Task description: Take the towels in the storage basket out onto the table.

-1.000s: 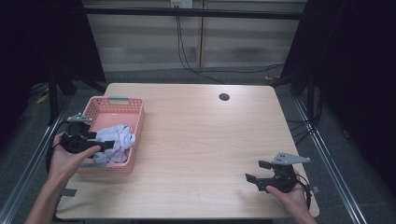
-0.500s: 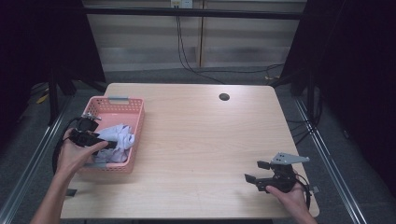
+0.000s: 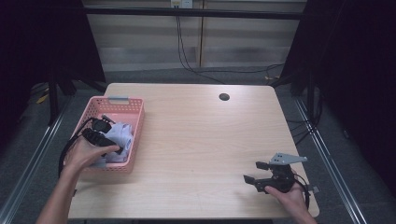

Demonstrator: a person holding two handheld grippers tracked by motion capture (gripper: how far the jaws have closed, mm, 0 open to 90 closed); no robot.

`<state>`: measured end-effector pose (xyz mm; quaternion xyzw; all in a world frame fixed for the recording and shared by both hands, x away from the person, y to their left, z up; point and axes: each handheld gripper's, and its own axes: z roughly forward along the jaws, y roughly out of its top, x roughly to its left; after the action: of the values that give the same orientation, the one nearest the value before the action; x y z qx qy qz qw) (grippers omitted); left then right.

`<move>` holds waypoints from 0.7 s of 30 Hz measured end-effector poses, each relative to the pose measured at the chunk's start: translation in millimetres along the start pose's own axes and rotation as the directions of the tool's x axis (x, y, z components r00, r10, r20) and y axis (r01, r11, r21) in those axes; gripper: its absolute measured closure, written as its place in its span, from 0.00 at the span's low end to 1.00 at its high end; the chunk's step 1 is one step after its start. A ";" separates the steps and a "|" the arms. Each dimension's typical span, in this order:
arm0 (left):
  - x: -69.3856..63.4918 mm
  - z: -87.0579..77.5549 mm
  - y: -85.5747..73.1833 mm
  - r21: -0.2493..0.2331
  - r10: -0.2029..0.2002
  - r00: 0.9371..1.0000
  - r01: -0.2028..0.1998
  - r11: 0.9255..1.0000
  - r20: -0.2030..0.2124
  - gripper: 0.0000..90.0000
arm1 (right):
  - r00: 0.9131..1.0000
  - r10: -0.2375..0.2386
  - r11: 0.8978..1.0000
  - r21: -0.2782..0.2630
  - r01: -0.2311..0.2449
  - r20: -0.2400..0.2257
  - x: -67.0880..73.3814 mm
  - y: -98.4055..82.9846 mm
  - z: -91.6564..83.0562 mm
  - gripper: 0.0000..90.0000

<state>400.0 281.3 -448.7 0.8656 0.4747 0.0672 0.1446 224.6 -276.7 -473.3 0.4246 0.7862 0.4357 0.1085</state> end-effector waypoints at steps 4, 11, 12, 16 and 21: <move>-4.0 7.6 4.4 0.068 0.049 0.998 -0.045 0.997 -0.051 0.00 | 1.000 -0.005 1.000 0.002 0.005 -0.005 0.9 -0.2 0.0 0.23; -2.3 18.0 12.3 0.118 0.027 0.999 -0.023 0.993 -0.030 0.00 | 1.000 -0.004 1.000 0.008 0.004 -0.019 0.5 -0.2 1.1 0.24; -1.9 18.0 12.8 0.123 0.013 1.000 -0.010 0.992 -0.023 0.01 | 1.000 -0.002 1.000 0.009 0.003 -0.016 0.4 -0.2 1.2 0.24; -5.6 15.1 17.5 0.150 0.022 0.999 -0.017 0.989 -0.030 0.16 | 1.000 0.001 1.000 0.011 0.000 -0.019 0.2 -0.1 1.7 0.24; -3.4 9.8 19.6 0.138 0.007 0.999 -0.002 0.990 -0.035 0.34 | 1.000 0.006 1.000 0.014 -0.005 -0.020 -0.4 -0.1 2.6 0.24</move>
<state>416.3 266.7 -451.8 0.8732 0.4788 0.0499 0.0761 226.1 -275.5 -475.0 0.4231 0.7891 0.4347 0.0966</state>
